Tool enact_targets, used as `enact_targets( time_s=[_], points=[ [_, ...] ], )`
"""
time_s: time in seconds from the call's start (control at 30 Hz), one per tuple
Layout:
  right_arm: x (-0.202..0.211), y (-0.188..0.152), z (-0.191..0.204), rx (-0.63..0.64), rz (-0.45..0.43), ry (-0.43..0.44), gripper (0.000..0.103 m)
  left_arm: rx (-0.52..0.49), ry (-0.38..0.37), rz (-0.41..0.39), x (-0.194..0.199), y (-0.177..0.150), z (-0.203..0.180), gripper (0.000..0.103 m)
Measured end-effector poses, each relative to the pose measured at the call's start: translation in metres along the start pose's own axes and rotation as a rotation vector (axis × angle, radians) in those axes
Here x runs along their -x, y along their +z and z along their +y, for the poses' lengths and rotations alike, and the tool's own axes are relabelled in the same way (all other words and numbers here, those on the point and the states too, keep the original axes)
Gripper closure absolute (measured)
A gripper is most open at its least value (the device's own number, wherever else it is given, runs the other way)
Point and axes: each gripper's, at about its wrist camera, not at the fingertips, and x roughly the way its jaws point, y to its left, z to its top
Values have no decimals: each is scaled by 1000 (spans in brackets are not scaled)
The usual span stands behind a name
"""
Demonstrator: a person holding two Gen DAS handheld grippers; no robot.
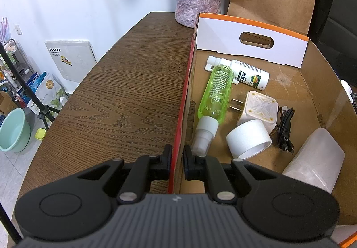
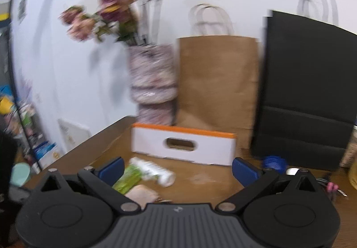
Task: Organize rigid objects
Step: 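Move the right tool back to the braided black cable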
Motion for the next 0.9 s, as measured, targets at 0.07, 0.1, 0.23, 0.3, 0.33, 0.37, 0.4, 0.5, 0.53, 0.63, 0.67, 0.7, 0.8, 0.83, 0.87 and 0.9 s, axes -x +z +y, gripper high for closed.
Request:
enact_targets(
  time_s=[0.07, 0.1, 0.23, 0.3, 0.33, 0.37, 0.4, 0.5, 0.53, 0.63, 0.67, 0.7, 0.8, 0.83, 0.87, 0.9],
  points=[
    [2, 1, -17, -21, -8, -33, 0, 0, 0, 0, 0, 0, 0, 92],
    [2, 1, -27, -27, -10, -54, 0, 0, 1, 0, 0, 0, 0, 92],
    [0, -2, -65, -41, -2, -144, 0, 0, 0, 0, 0, 0, 0, 92],
    [-3, -5, -86, -56, 9, -192, 0, 0, 1, 0, 0, 0, 0, 92],
    [-5, -8, -99, -67, 18, -219, 0, 0, 0, 0, 0, 0, 0, 92],
    [-8, -10, -108, -74, 27, -239, 0, 0, 1, 0, 0, 0, 0, 92],
    [-11, -13, -119, -83, 38, -262, 0, -1, 1, -1, 0, 0, 0, 92],
    [-21, -23, -153, -108, 78, -327, 0, -1, 1, 0, 0, 0, 0, 92],
    [-26, -27, -165, -119, 98, -350, 0, -1, 1, 0, 0, 0, 0, 92],
    [-40, -38, -193, -157, 148, -391, 0, -1, 1, -1, 0, 0, 0, 92],
    [-44, -43, -202, -171, 166, -399, 0, -1, 1, 0, 0, 0, 0, 92],
    [-48, -47, -210, -184, 184, -407, 0, 0, 1, 0, 0, 0, 0, 92],
    [-63, -58, -228, -217, 237, -421, 0, -1, 1, 0, 0, 0, 0, 92],
    [-66, -60, -231, -224, 247, -419, 0, 0, 1, 0, 0, 0, 0, 92],
    [-69, -62, -234, -232, 247, -410, 0, 0, 1, 0, 0, 0, 0, 92],
    [-71, -62, -235, -240, 242, -397, 0, 0, 1, 0, 0, 0, 0, 92]
  ],
)
